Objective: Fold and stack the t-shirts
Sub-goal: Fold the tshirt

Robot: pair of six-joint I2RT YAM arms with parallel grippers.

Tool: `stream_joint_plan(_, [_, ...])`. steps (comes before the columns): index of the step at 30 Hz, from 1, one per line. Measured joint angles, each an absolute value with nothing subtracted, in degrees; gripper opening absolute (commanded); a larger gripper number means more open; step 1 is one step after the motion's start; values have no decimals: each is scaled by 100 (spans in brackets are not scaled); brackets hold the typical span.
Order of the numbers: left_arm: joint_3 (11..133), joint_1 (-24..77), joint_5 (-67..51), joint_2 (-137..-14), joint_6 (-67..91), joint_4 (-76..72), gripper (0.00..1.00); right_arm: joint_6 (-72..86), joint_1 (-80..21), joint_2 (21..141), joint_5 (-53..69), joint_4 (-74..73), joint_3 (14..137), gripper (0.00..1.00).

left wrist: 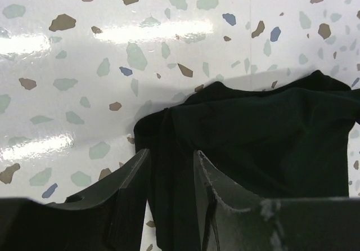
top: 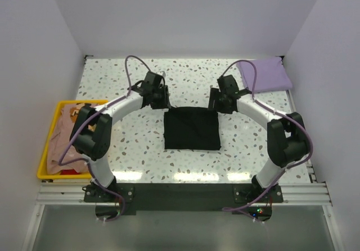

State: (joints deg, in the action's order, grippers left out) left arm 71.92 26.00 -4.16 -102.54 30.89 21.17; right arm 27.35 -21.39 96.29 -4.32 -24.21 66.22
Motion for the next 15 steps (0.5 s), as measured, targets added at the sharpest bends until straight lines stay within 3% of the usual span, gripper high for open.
stream_joint_plan(11, [7555,2600,-493,-10696,3037,2163,39,2746,-2141,9983,-375,-2368,6851,51])
stream_joint_plan(15, [7583,2600,-591,-10829,3044,2117,36,2768,-2141,10121,-351,-2311,6893,40])
